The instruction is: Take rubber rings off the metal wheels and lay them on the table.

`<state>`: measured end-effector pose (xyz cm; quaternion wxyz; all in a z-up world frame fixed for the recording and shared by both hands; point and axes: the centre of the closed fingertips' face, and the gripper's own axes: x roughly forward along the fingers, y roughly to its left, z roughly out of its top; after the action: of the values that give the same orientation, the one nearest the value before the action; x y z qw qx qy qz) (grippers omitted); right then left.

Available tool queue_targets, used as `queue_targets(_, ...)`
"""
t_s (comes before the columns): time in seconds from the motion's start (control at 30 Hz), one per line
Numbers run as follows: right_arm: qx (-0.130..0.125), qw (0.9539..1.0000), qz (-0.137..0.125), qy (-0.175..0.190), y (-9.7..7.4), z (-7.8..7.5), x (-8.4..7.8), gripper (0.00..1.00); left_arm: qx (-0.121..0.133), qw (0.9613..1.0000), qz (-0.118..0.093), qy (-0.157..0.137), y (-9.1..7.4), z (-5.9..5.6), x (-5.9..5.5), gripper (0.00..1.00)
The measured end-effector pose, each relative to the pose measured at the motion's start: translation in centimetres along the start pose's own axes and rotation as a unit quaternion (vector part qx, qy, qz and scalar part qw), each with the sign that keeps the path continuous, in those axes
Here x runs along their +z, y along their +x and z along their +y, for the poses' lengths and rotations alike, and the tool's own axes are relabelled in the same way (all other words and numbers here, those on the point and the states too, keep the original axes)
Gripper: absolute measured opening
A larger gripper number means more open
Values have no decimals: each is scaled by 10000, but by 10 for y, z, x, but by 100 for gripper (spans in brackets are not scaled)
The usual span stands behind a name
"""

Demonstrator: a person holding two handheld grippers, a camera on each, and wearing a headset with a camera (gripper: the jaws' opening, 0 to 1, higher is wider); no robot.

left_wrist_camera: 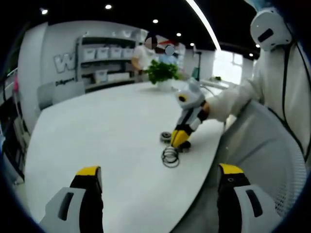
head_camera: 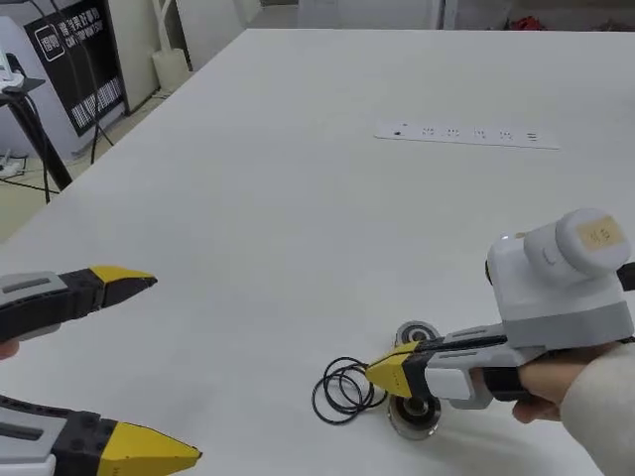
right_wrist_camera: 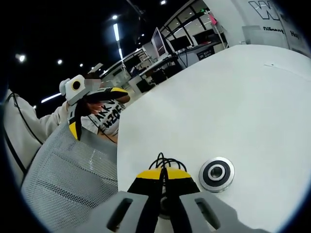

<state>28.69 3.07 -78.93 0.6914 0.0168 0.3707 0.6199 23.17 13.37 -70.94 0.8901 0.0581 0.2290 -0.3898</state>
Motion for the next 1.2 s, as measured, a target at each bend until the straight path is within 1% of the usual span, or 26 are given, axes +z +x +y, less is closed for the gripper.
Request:
queue_targets(0.17,-43,10000,36,-8,1,-2,-1,0,10,10000,0,-2,0,0,0,100)
queue_targets(0.4,-88,9999,68,-22,1,-3,-2,0,25,10000,-66,-1,-1,-2,2,100)
queue_targets(1.2,-178,9996,181,-87,5,-6,-5,0,-36,10000,-50,-50,0,-5,0,99)
